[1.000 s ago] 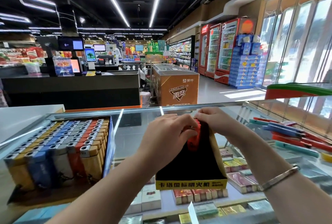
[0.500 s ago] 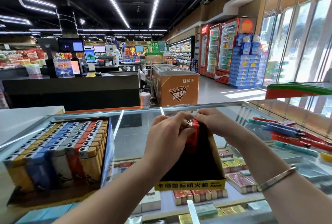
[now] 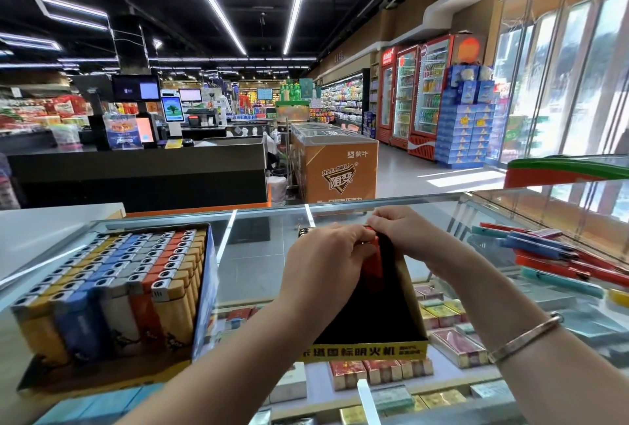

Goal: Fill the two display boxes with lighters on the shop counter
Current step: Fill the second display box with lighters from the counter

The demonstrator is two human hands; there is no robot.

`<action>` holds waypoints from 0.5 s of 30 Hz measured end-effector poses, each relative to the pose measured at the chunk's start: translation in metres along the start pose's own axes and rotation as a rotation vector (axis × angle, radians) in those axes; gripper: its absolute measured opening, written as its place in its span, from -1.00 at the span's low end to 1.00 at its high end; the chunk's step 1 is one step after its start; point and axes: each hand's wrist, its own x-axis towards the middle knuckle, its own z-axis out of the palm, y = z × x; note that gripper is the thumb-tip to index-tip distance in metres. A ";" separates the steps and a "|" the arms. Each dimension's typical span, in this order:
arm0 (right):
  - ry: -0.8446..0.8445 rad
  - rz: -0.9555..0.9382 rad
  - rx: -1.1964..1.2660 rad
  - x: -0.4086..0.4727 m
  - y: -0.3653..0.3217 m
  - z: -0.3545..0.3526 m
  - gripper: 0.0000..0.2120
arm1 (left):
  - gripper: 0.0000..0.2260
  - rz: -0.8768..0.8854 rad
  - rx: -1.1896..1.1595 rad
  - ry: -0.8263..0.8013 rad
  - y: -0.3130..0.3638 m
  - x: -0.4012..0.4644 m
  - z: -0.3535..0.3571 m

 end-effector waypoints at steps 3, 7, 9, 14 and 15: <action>-0.007 0.000 0.001 0.000 0.000 -0.001 -0.68 | -0.86 0.089 0.087 -0.014 -0.006 0.002 -0.002; -0.008 -0.001 0.008 0.001 0.001 -0.001 -0.70 | -0.87 0.180 0.189 -0.041 -0.010 0.005 -0.001; -0.012 -0.003 0.028 0.002 0.002 -0.001 -0.70 | -0.84 0.224 0.252 -0.056 -0.012 0.006 0.000; -0.023 0.012 0.017 0.001 0.002 -0.002 -0.71 | -0.63 0.228 0.310 -0.242 -0.026 0.003 -0.005; -0.031 0.020 0.014 0.000 0.001 -0.003 -0.72 | -0.57 0.222 0.336 -0.287 -0.029 0.001 -0.006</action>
